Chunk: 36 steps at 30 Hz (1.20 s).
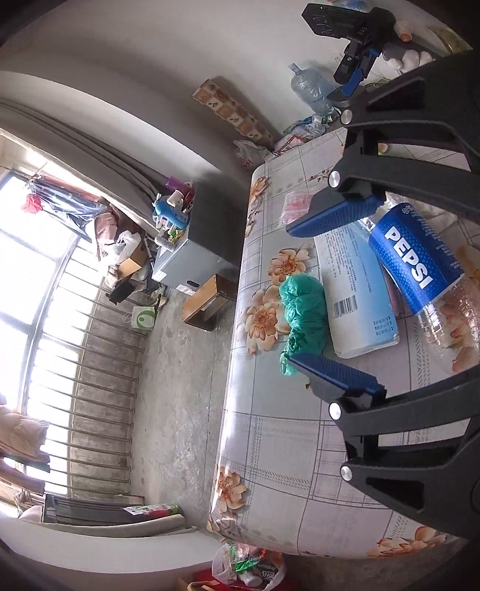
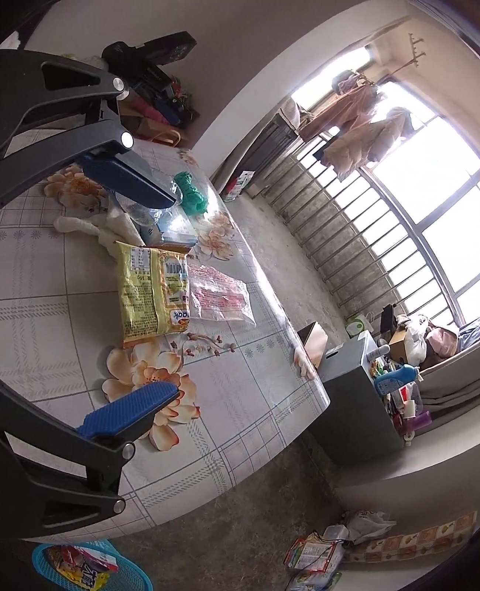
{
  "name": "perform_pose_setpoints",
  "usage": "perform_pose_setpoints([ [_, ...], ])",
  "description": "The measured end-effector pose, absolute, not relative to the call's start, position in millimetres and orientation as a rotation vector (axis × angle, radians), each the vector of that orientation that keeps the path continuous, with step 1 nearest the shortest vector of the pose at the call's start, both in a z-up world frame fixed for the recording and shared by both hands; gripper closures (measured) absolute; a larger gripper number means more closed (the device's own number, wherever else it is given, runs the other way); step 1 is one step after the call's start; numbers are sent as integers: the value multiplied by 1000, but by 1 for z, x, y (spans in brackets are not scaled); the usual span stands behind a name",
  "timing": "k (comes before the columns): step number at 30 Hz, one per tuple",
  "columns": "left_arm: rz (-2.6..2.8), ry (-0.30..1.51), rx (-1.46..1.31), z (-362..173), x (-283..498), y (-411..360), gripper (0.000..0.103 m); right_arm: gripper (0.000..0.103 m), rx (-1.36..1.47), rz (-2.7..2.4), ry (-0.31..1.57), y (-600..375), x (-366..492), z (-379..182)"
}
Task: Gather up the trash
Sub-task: 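Reach the right gripper toward the clear Pepsi bottle lying on the table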
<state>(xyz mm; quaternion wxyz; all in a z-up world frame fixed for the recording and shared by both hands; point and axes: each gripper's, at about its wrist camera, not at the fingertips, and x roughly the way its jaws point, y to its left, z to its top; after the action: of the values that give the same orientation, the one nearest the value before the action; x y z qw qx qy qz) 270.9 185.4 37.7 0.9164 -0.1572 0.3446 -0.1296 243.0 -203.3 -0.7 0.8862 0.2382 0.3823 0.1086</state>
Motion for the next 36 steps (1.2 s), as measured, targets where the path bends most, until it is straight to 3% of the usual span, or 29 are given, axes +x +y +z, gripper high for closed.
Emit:
perform_pose_setpoints([
  [3, -231, 795, -306, 21, 324, 182, 61, 25, 454, 242, 858, -187, 300, -9],
  [7, -176, 887, -253, -8, 374, 178, 64, 42, 358, 238, 950, -162, 368, -32],
  [16, -219, 1084, -166, -52, 405, 162, 74, 44, 157, 215, 1040, -131, 441, -81],
  [19, -264, 1077, -152, -50, 390, 153, 83, 58, 140, 281, 1031, -122, 430, -80],
  [23, -321, 1069, -123, -51, 364, 137, 89, 69, 104, 319, 1017, -112, 404, -79],
  [36, -415, 1026, -231, -53, 255, 111, 93, 72, 191, 322, 950, -123, 293, -79],
])
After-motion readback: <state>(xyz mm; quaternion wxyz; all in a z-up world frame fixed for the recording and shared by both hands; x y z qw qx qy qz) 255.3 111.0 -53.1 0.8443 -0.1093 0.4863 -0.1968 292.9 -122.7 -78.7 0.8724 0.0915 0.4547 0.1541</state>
